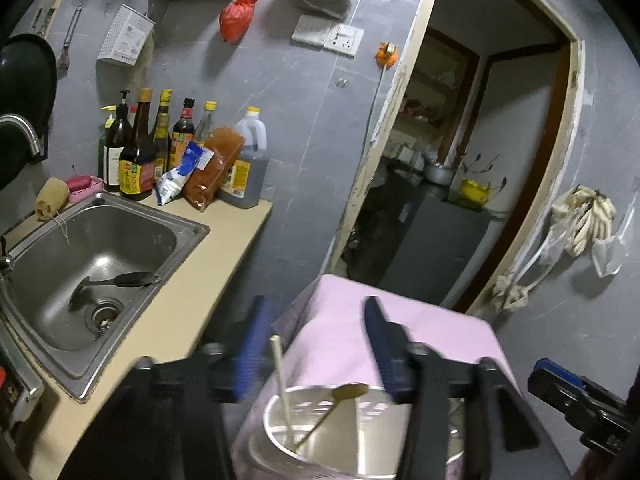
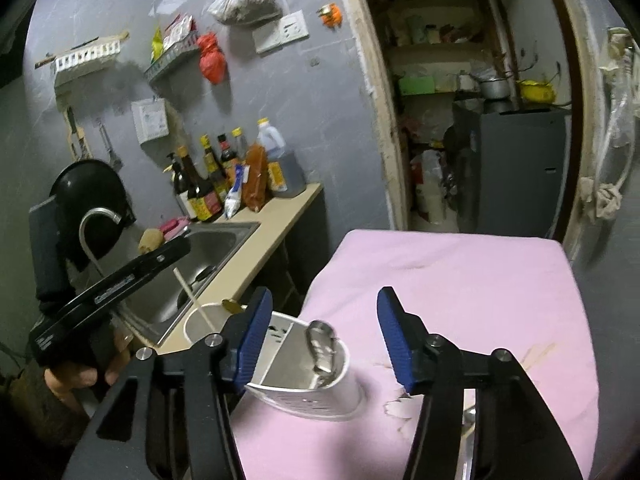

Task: Organize utensils
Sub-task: 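Carry the chopstick and peeler to the white caddy and release both inside, then withdraw both tools from the caddy back toward the utensil pile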

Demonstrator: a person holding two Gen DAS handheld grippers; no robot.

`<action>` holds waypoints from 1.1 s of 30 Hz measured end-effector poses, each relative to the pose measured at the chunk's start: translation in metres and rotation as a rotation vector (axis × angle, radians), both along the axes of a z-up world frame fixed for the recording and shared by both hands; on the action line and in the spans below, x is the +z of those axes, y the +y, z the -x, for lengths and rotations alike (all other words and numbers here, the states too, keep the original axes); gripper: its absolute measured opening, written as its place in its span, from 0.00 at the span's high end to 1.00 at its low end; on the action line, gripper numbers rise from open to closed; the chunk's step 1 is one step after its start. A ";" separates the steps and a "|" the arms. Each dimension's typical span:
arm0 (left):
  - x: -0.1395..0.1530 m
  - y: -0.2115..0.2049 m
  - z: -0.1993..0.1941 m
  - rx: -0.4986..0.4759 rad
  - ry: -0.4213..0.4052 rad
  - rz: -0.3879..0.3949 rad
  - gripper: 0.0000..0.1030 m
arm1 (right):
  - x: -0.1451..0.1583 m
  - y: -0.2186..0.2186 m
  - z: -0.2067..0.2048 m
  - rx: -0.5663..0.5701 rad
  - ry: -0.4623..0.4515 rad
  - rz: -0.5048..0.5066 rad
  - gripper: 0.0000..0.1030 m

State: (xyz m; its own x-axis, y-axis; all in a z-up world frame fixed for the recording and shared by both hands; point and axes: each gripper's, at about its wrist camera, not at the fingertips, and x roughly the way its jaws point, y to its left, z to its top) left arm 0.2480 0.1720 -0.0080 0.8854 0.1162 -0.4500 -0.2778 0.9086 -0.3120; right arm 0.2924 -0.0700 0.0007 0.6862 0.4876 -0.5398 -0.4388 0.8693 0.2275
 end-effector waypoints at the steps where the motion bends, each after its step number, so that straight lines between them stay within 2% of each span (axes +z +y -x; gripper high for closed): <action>1: 0.003 -0.003 0.003 -0.002 -0.008 0.000 0.48 | 0.003 -0.004 0.001 -0.016 -0.008 0.003 0.49; 3: 0.008 -0.010 0.006 -0.023 -0.009 -0.013 0.45 | 0.008 -0.012 0.004 -0.043 -0.023 0.005 0.35; 5: 0.013 -0.017 0.008 -0.040 -0.010 -0.026 0.30 | 0.015 -0.023 0.009 -0.077 -0.050 0.007 0.28; 7: 0.017 -0.024 0.012 -0.055 -0.023 -0.032 0.19 | 0.022 -0.031 0.013 -0.101 -0.072 0.014 0.24; 11: 0.029 -0.044 0.021 -0.078 -0.052 -0.063 0.10 | 0.035 -0.050 0.024 -0.167 -0.137 0.039 0.08; 14: 0.036 -0.061 0.026 -0.097 -0.070 -0.095 0.05 | 0.046 -0.065 0.035 -0.220 -0.202 0.045 0.06; 19: 0.043 -0.088 0.033 -0.144 -0.094 -0.143 0.03 | 0.058 -0.084 0.050 -0.277 -0.261 0.083 0.05; 24: 0.045 -0.113 0.038 -0.187 -0.101 -0.167 0.03 | 0.063 -0.108 0.061 -0.329 -0.275 0.108 0.05; 33: 0.043 -0.157 0.047 -0.205 -0.117 -0.188 0.03 | 0.061 -0.150 0.072 -0.391 -0.294 0.140 0.04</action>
